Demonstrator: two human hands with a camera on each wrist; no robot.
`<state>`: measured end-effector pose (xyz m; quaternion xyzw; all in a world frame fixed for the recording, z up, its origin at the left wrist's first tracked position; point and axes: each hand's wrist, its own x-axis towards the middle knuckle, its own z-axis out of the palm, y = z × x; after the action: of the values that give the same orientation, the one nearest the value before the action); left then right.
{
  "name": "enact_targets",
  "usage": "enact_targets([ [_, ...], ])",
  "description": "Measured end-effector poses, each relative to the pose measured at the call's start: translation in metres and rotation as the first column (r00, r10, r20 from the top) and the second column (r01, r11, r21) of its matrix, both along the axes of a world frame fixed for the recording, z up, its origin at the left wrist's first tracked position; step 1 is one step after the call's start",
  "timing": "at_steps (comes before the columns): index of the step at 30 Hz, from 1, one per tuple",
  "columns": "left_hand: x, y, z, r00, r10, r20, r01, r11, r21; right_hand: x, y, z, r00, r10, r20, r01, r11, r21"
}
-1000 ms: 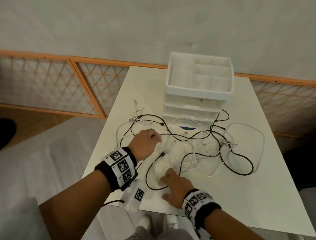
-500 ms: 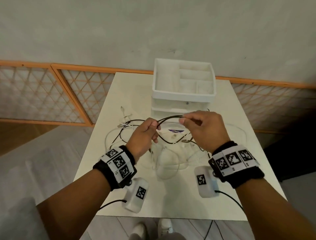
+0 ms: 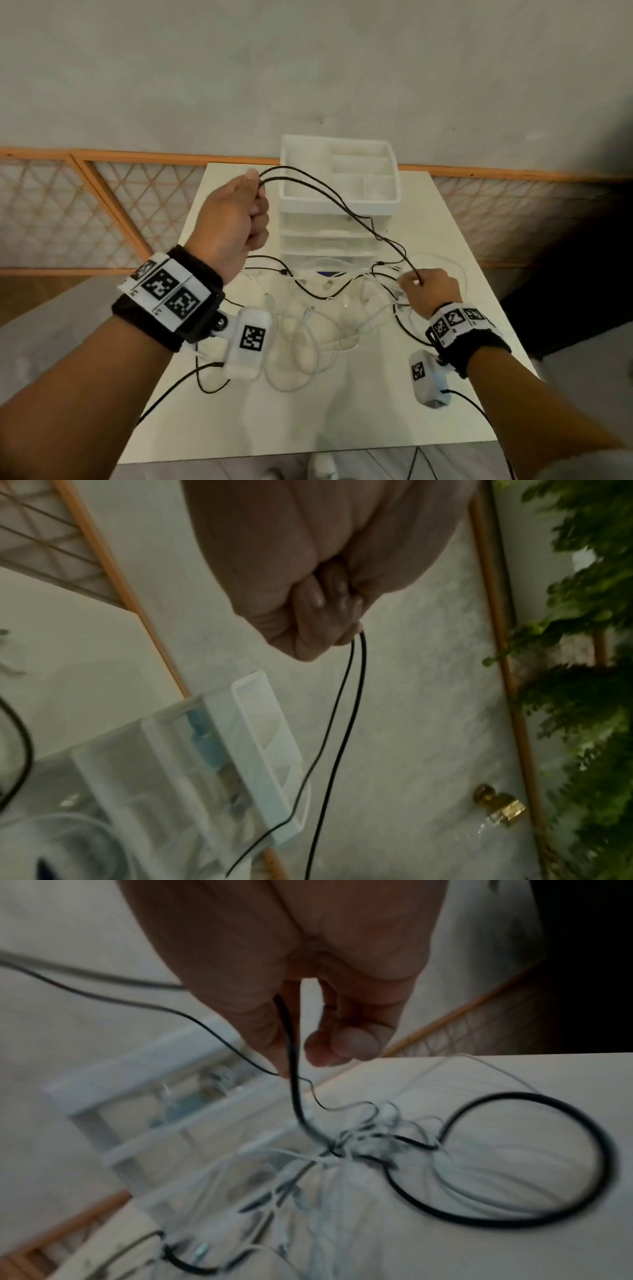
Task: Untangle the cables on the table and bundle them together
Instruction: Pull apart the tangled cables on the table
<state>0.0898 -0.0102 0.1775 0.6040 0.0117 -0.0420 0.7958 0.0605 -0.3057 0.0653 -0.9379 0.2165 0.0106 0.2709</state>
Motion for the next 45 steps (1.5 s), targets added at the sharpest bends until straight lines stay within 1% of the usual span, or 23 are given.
enact_targets([
  [1,0.001,0.002,0.002,1.000,0.012,0.011,-0.012,1.000,0.011,-0.001,-0.003,0.000,0.997,-0.047,-0.057,0.050,0.998,0.047],
  [3,0.001,0.001,-0.003,1.000,0.005,-0.009,-0.004,0.995,0.098,0.006,-0.001,0.016,0.998,-0.042,-0.036,0.046,0.992,0.116],
  [6,-0.001,-0.006,-0.031,0.990,-0.024,-0.139,0.056,0.971,0.231,0.018,0.008,0.078,0.963,-0.013,0.269,-0.042,0.979,0.199],
  [7,-0.002,-0.008,-0.040,0.985,-0.011,-0.174,0.057,0.963,0.262,0.021,0.010,0.102,0.906,-0.045,0.422,-0.071,0.964,0.256],
  [9,-0.003,-0.009,-0.054,0.978,0.063,-0.201,-0.001,0.955,0.295,0.020,0.010,0.144,0.717,-0.131,0.685,-0.139,0.935,0.325],
  [10,-0.002,-0.008,-0.058,0.974,0.113,-0.194,-0.052,0.954,0.294,0.022,0.005,0.151,0.640,-0.146,0.754,-0.163,0.934,0.319],
  [11,0.000,-0.006,-0.060,0.971,0.164,-0.175,-0.111,0.953,0.282,0.024,0.000,0.151,0.621,-0.136,0.772,-0.157,0.943,0.293],
  [12,0.002,-0.003,-0.060,0.966,0.211,-0.152,-0.168,0.952,0.255,0.029,-0.009,0.140,0.674,-0.116,0.730,-0.098,0.965,0.244],
  [13,0.004,-0.001,-0.058,0.959,0.250,-0.132,-0.219,0.953,0.210,0.032,-0.017,0.125,0.769,-0.106,0.631,-0.020,0.982,0.188],
  [15,0.007,0.002,-0.047,0.957,0.273,-0.100,-0.260,0.958,0.121,0.033,-0.024,0.091,0.931,-0.126,0.342,0.076,0.985,0.156],
  [17,0.007,-0.001,-0.035,0.976,0.216,-0.032,-0.212,0.972,0.105,0.025,-0.013,0.075,0.976,-0.050,0.213,0.019,0.990,0.142],
  [19,0.007,-0.014,-0.024,0.989,0.139,0.059,-0.147,0.973,0.175,0.015,0.011,0.082,0.948,0.149,0.280,-0.182,0.978,0.098],
  [22,0.009,-0.055,-0.010,0.985,0.067,0.157,-0.103,0.965,0.239,0.004,0.053,0.118,0.798,0.394,0.456,-0.510,0.845,0.163],
  [24,0.010,-0.086,-0.004,0.988,0.031,0.152,-0.065,0.973,0.222,0.004,0.067,0.144,0.707,0.399,0.584,-0.607,0.766,0.212],
  [26,0.009,-0.113,-0.008,0.994,-0.046,0.098,0.029,0.985,0.172,0.006,0.067,0.165,0.632,0.325,0.704,-0.644,0.725,0.244],
  [28,0.006,-0.129,-0.024,0.989,-0.142,0.049,0.131,0.974,0.184,0.010,0.057,0.177,0.596,0.216,0.773,-0.636,0.715,0.291],
  [31,0.004,-0.122,-0.065,0.976,-0.202,-0.076,0.216,0.912,0.348,0.019,0.024,0.179,0.603,0.054,0.796,-0.566,0.732,0.378],
  [34,0.008,-0.090,-0.106,0.977,-0.159,-0.143,0.211,0.819,0.534,0.030,-0.015,0.168,0.711,-0.132,0.691,-0.458,0.660,0.596],
  [36,0.013,-0.071,-0.120,0.983,-0.108,-0.146,0.176,0.766,0.618,0.036,-0.031,0.152,0.795,-0.169,0.583,-0.379,0.612,0.694],
  [38,0.018,-0.055,-0.126,0.984,0.008,-0.176,0.109,0.762,0.639,0.042,-0.042,0.134,0.846,-0.157,0.510,-0.293,0.662,0.690],
  [41,0.019,-0.037,-0.125,0.974,0.106,-0.201,0.060,0.732,0.679,0.055,-0.060,0.120,0.870,-0.086,0.486,-0.126,0.913,0.387],
  [42,0.019,-0.036,-0.122,0.975,0.095,-0.203,0.073,0.724,0.686,0.060,-0.064,0.120,0.849,-0.114,0.517,-0.080,0.938,0.338],
  [45,0.017,-0.043,-0.111,0.975,0.081,-0.207,0.069,0.774,0.630,0.074,-0.067,0.132,0.722,-0.266,0.638,-0.117,0.863,0.492],
])
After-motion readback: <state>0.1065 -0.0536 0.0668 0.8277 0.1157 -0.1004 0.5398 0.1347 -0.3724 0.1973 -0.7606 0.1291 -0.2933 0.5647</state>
